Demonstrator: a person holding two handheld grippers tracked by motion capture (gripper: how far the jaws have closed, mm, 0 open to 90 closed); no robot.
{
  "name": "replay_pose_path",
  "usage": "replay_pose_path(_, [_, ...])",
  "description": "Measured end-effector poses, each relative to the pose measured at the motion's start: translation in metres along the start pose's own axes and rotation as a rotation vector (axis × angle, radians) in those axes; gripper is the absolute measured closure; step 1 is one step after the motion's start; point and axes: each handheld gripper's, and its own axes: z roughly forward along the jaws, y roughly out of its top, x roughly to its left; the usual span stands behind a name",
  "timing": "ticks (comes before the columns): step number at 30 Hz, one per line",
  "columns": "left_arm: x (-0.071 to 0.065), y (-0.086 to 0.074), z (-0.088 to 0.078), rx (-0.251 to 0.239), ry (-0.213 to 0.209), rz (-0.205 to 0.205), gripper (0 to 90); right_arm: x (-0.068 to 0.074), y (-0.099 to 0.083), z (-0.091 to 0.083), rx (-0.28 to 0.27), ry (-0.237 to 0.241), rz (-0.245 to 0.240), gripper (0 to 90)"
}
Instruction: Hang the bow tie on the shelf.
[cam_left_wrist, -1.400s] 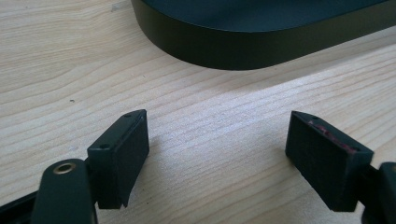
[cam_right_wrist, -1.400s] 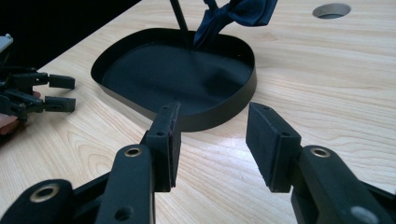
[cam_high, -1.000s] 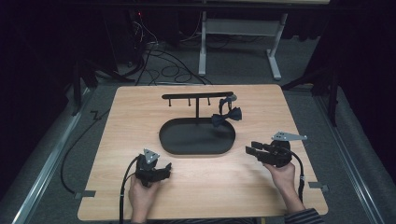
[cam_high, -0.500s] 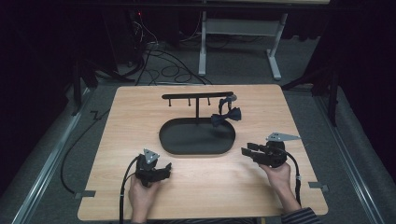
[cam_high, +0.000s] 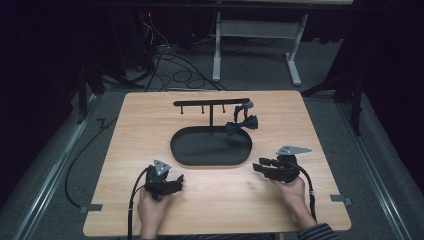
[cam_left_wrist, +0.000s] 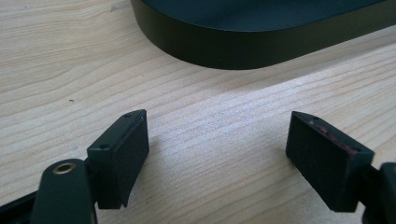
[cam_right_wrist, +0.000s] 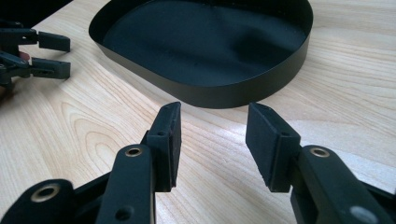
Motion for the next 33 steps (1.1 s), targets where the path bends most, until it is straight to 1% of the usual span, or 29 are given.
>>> replay_pose_path(1, [0.0,0.0,0.0,0.0,0.0,0.0,21.7,0.002,0.0,0.002,0.006,-0.011,-0.01,57.4])
replay_pose_path(3, [0.0,0.0,0.0,0.0,0.0,0.0,21.7,0.003,-0.001,0.002,0.008,-0.016,-0.015,57.4])
replay_pose_path(5, [0.0,0.0,0.0,0.0,0.0,0.0,21.7,0.007,-0.001,0.004,0.016,-0.03,-0.034,57.5])
replay_pose_path(6, [0.0,0.0,0.0,0.0,0.0,0.0,21.8,0.01,-0.001,0.006,0.024,-0.043,-0.055,57.5])
replay_pose_path(9, [0.0,0.0,0.0,0.0,0.0,0.0,21.8,0.012,-0.002,0.008,0.036,-0.052,-0.064,57.5])
replay_pose_path(12, [0.0,0.0,0.0,0.0,0.0,0.001,21.7,0.012,-0.005,0.011,0.043,-0.062,-0.054,57.4])
replay_pose_path(15, [0.0,0.0,0.0,0.0,0.001,0.001,21.7,0.012,-0.008,0.013,0.045,-0.068,-0.056,57.2])
replay_pose_path(18, [0.0,0.0,0.0,0.001,0.001,0.002,21.7,0.012,-0.01,0.015,0.047,-0.064,-0.051,57.0])
replay_pose_path(23, [0.0,0.0,0.0,0.0,0.001,0.001,21.7,0.014,-0.011,0.017,0.056,-0.07,-0.068,56.5])
replay_pose_path(24, [0.0,0.0,0.0,0.001,0.001,0.001,21.7,0.016,-0.011,0.018,0.056,-0.076,-0.082,56.4])
replay_pose_path(26, [0.0,0.0,0.0,0.0,0.001,0.001,21.7,0.017,-0.012,0.02,0.058,-0.081,-0.09,56.3])
replay_pose_path(28, [0.0,0.0,0.0,0.0,0.001,0.002,21.7,0.021,-0.013,0.022,0.074,-0.114,-0.125,56.2])
replay_pose_path(29, [0.0,0.0,0.0,0.0,0.001,0.002,21.7,0.021,-0.013,0.022,0.074,-0.114,-0.125,56.2])
replay_pose_path(30, [0.0,0.0,0.0,0.0,0.001,0.002,21.7,0.022,-0.013,0.023,0.083,-0.114,-0.134,56.1])
replay_pose_path(33, [0.0,0.0,0.0,0.0,0.001,0.002,21.7,0.025,-0.014,0.026,0.087,-0.124,-0.151,56.0])
